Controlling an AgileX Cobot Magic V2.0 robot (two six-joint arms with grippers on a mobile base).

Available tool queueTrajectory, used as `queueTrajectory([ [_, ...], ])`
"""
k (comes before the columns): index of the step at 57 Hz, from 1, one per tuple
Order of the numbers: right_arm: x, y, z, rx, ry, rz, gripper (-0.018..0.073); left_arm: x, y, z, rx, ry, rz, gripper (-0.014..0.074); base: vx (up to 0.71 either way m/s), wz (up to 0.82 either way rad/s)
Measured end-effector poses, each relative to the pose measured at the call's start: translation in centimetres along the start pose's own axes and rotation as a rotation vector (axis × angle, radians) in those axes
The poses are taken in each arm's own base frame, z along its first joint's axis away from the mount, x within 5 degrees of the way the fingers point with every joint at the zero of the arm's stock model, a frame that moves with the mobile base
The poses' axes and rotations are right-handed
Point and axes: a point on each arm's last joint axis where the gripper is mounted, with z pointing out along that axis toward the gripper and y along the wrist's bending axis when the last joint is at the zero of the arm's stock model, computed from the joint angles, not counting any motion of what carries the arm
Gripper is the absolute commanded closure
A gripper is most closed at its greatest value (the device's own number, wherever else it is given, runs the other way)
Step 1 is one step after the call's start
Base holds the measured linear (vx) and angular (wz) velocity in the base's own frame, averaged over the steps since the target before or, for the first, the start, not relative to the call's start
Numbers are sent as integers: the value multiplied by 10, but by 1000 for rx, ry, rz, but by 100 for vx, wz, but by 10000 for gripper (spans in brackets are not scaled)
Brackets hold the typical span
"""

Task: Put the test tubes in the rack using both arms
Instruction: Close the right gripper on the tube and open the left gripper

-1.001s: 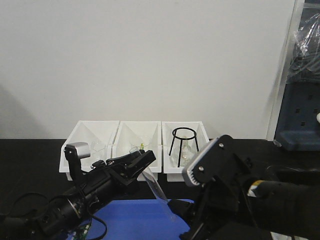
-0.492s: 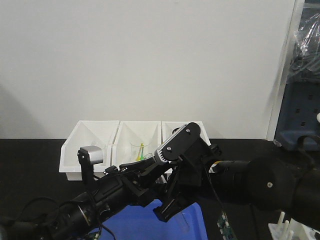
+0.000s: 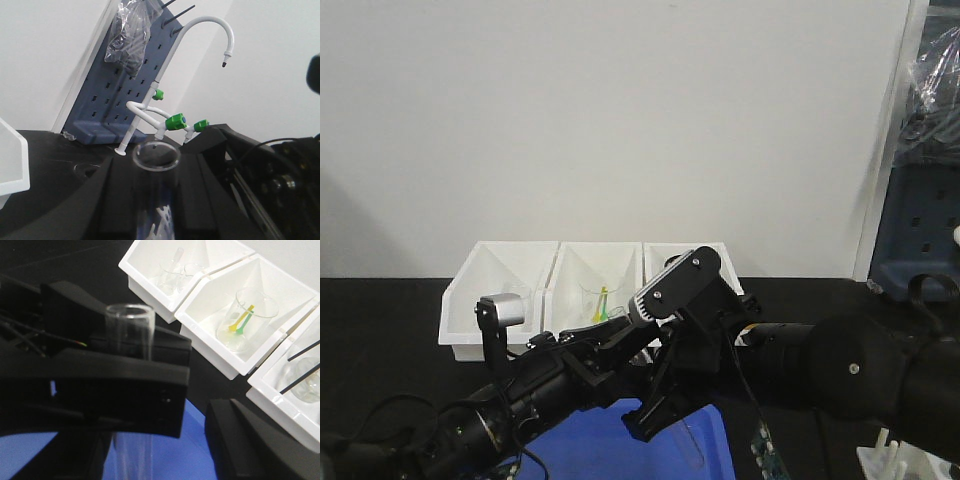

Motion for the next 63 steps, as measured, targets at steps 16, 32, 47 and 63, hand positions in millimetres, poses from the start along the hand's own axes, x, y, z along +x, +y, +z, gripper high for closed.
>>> queueTrajectory([
  [16,5,1,8,-10,15,32,114,2,-2,0,20,25,-4,469,0,0],
  [32,6,3,9,-24,25,43,227,3,-3,0,40,39,2,466,0,0],
  [47,7,7,9,-57,49,40,407,4,-3,0,39,50,6,411,0,0],
  [63,7,7,9,-58,50,40,573,4,-3,0,40,51,6,225,0,0],
])
